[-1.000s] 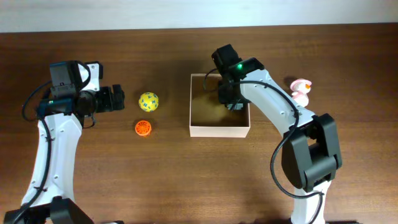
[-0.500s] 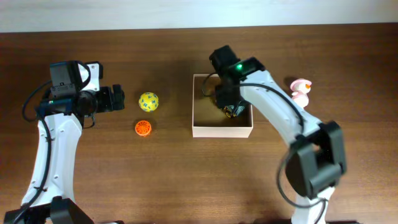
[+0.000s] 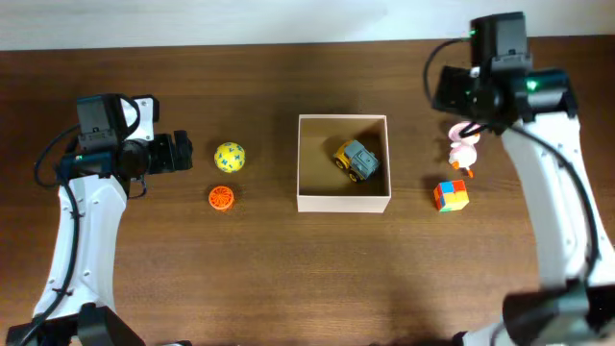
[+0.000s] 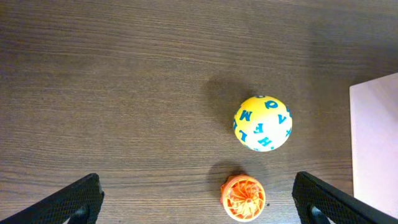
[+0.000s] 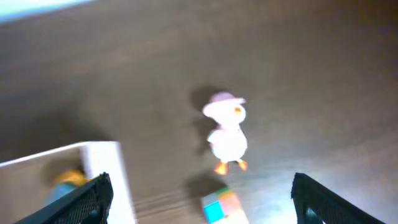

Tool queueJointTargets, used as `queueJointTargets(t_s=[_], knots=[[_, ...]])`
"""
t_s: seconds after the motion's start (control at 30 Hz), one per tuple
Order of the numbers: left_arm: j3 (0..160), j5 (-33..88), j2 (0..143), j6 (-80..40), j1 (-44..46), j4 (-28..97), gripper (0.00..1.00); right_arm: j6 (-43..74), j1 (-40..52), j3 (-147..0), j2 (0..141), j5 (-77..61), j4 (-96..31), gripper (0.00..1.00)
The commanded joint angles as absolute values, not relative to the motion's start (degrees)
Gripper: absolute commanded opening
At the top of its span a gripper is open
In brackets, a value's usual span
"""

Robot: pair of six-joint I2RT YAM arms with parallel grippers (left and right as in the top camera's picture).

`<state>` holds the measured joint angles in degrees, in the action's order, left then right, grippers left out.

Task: Pack container
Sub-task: 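Move the right gripper to the white duck and grasp it, then place the duck into the box beside the truck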

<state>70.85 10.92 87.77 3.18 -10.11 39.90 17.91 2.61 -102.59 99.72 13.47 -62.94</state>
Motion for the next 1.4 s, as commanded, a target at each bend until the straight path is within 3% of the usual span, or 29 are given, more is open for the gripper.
queueJointTargets(t_s=[0.0,0.4,0.6,0.63,0.7,0.77,1.07,1.37], knots=[[72.0,10.9,88.2,2.6,-10.3,39.9,0.99,17.3,-0.6,-100.7,107.9,12.0,-62.6,0.86],[72.0,10.9,88.2,2.6,-10.3,40.0,0.99,15.5,-5.1,-100.7,124.8,7.5,-60.8,0.86],[72.0,10.9,88.2,2.6,-10.3,39.9,0.99,16.5,-5.7,-100.2,127.7,7.5,-60.4,0.65],[72.0,10.9,88.2,2.6,-10.3,39.9,0.99,16.9,-5.7,-100.0,128.0,7.5,-60.4,0.59],[72.0,10.9,88.2,2.6,-10.3,39.9,0.99,17.9,-5.7,-99.3,128.0,7.7,-60.0,0.32],[72.0,10.9,88.2,2.6,-10.3,39.9,0.99,18.9,-5.7,-99.3,127.8,8.4,-60.0,0.20],[72.0,10.9,88.2,2.6,-10.3,40.0,0.99,18.9,-0.7,-100.0,112.4,9.1,-61.3,0.04],[72.0,10.9,88.2,2.6,-10.3,39.9,0.99,22.9,15.3,-100.0,100.0,4.5,-63.9,0.04]])
